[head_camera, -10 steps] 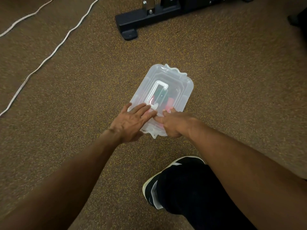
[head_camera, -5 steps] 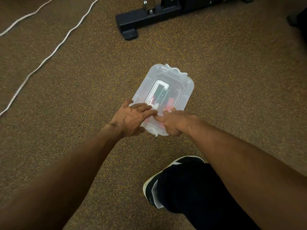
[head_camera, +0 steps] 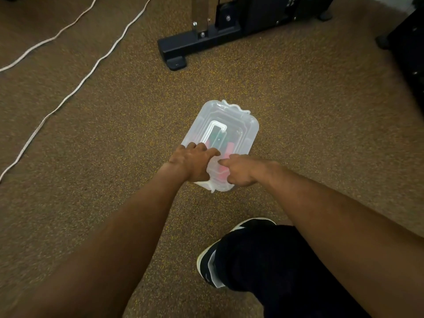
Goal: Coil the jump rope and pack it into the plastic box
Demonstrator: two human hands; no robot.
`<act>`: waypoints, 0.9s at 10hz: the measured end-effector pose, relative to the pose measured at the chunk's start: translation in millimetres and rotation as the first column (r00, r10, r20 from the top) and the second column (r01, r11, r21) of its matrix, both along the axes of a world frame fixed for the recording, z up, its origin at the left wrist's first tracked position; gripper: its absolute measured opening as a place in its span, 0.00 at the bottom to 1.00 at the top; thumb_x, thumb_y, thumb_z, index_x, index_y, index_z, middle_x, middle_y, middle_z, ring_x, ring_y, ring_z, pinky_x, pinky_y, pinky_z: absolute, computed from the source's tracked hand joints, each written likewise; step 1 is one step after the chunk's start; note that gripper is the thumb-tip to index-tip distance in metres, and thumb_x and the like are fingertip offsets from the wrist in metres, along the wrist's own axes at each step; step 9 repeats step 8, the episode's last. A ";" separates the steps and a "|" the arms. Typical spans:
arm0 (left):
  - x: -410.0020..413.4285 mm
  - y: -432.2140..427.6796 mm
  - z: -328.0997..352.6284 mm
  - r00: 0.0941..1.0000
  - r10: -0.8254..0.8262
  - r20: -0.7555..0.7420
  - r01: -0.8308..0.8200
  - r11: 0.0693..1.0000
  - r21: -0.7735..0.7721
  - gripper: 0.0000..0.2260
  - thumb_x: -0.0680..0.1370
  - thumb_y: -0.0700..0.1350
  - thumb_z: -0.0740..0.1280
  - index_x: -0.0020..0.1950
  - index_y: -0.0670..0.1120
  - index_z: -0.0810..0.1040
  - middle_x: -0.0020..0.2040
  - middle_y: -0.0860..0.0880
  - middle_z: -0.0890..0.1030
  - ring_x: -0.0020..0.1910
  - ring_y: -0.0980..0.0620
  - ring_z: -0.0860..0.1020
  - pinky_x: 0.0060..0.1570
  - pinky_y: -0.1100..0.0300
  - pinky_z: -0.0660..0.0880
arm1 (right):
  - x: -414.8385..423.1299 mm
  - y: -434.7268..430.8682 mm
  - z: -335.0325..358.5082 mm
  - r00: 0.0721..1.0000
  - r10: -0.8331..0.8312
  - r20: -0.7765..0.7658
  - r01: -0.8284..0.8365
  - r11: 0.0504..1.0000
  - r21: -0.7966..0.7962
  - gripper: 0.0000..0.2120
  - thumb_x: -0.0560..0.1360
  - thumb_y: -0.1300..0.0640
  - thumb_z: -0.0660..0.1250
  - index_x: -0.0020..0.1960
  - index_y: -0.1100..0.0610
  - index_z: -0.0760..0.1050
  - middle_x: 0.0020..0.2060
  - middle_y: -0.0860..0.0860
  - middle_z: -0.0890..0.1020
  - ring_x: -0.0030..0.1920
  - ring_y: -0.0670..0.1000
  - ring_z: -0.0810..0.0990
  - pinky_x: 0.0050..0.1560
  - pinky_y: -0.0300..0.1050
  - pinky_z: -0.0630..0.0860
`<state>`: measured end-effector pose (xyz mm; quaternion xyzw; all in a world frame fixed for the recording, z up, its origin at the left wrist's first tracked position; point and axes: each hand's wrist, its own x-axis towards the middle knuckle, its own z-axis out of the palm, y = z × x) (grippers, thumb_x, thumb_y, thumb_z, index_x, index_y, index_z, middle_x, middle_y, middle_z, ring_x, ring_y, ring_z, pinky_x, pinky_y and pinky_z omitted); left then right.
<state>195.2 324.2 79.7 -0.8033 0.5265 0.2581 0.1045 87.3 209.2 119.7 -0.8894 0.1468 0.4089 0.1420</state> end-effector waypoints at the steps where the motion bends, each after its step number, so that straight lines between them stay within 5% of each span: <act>1: 1.4 -1.8 5.4 0.982 0.144 -0.121 -0.147 0.989 -0.019 0.27 0.76 0.44 0.65 0.74 0.58 0.65 0.68 0.44 0.73 0.64 0.41 0.73 0.63 0.41 0.71 | -7.2 -6.0 19.5 0.999 -0.028 -0.023 0.028 1.000 -0.011 0.24 0.80 0.55 0.59 0.76 0.51 0.63 0.73 0.55 0.70 0.70 0.58 0.70 0.65 0.49 0.69; 3: -6.4 -0.9 34.4 0.953 0.195 -0.232 -0.193 0.981 0.034 0.21 0.77 0.49 0.65 0.70 0.56 0.70 0.64 0.47 0.78 0.61 0.44 0.77 0.62 0.45 0.73 | -22.7 -10.8 74.3 0.994 -0.104 0.041 0.104 0.995 -0.002 0.24 0.81 0.54 0.61 0.77 0.52 0.64 0.76 0.53 0.68 0.73 0.55 0.67 0.68 0.49 0.66; 5: -23.1 -20.6 100.2 0.951 0.143 -0.273 -0.171 0.982 -0.080 0.18 0.78 0.52 0.66 0.69 0.56 0.72 0.65 0.46 0.78 0.61 0.45 0.77 0.61 0.48 0.74 | -52.2 -21.8 147.2 0.963 -0.204 0.177 0.216 0.975 -0.052 0.23 0.80 0.53 0.62 0.74 0.51 0.68 0.71 0.54 0.73 0.69 0.55 0.72 0.65 0.48 0.69; 9: -73.2 -65.1 192.7 0.981 -0.035 -0.191 -0.017 0.964 -0.265 0.15 0.79 0.47 0.63 0.66 0.56 0.75 0.66 0.47 0.78 0.64 0.45 0.76 0.57 0.51 0.72 | -119.8 -35.3 211.0 0.879 -0.333 0.342 0.380 0.922 -0.079 0.22 0.79 0.53 0.64 0.73 0.49 0.69 0.71 0.52 0.73 0.69 0.54 0.72 0.69 0.51 0.69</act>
